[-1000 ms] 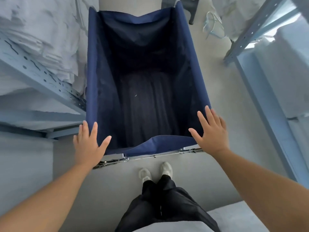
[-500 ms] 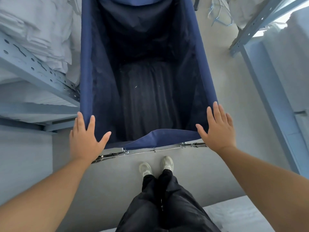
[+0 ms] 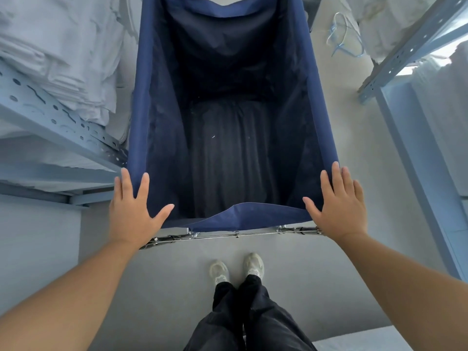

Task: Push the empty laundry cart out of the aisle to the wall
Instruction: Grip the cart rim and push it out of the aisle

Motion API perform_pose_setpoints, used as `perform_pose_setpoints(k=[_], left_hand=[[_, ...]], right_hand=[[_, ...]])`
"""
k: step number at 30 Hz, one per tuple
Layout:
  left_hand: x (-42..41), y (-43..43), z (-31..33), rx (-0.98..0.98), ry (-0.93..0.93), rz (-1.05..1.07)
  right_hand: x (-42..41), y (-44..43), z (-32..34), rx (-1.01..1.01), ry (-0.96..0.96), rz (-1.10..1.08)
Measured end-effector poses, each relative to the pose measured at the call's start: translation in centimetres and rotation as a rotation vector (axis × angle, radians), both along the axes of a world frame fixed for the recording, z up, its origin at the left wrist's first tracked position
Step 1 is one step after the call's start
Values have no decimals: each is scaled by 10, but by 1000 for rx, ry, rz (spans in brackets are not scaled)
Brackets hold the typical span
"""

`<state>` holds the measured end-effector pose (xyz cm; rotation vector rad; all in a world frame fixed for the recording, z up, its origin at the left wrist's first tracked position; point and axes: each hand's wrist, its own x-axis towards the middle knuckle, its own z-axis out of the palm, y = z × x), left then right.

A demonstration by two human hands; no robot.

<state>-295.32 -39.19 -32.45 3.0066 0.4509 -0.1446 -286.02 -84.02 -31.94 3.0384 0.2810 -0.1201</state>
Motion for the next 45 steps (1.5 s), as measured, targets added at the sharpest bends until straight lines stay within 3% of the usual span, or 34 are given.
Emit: perform_pose_setpoints(k=[23,45], left_hand=[[90,6,-2,131,74,32],[207,26,-5,111,53,61]], right_hand=[[98,9,-8,-24,-33,32],[222,33,-7,-36,-33,31]])
